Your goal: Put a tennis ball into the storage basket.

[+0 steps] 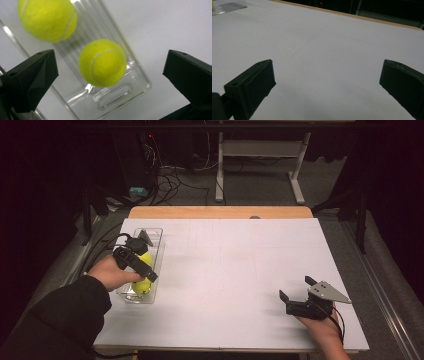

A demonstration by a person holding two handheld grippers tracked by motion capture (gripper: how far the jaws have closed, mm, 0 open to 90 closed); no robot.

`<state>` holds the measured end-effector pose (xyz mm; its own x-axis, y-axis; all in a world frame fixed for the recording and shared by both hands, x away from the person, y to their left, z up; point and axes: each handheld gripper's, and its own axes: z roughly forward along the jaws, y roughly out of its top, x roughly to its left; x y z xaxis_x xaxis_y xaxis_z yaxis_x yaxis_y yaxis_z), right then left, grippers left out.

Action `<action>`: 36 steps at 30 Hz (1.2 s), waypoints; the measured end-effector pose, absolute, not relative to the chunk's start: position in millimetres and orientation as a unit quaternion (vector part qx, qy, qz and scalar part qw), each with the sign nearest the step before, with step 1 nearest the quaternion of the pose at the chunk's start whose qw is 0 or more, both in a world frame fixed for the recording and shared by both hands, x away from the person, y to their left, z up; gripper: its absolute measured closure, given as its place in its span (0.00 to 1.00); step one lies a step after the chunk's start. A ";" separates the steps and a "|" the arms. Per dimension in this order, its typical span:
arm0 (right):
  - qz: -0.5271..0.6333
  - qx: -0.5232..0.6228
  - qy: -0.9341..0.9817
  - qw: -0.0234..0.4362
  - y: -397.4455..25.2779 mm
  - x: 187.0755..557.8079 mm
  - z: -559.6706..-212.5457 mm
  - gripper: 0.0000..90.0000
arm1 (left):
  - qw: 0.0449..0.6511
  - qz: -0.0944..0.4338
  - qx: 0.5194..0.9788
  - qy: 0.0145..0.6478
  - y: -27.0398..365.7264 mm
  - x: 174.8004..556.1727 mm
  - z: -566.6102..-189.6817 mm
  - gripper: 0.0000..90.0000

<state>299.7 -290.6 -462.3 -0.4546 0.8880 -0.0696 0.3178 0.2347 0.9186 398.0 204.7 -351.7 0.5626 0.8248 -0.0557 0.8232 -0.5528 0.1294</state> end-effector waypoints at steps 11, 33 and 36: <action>0.457 0.417 0.721 0.312 -290.5 299.4 -461.9 0.00 | 0.089 0.002 0.905 0.417 138.0 397.2 -353.3 0.01; 0.462 0.412 0.721 0.312 -289.5 297.4 -459.9 0.00 | 0.243 -0.006 0.882 0.405 109.0 361.4 -425.6 0.01; 0.461 0.411 0.722 0.313 -288.5 297.1 -459.9 0.00 | 0.278 0.022 0.871 0.406 113.1 353.3 -436.1 0.01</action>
<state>297.1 -288.5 -459.9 -0.4665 0.8815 -0.0728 0.3047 0.2375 0.9224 353.3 113.1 -436.1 0.6700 0.7183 -0.1875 0.6942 -0.5166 0.5012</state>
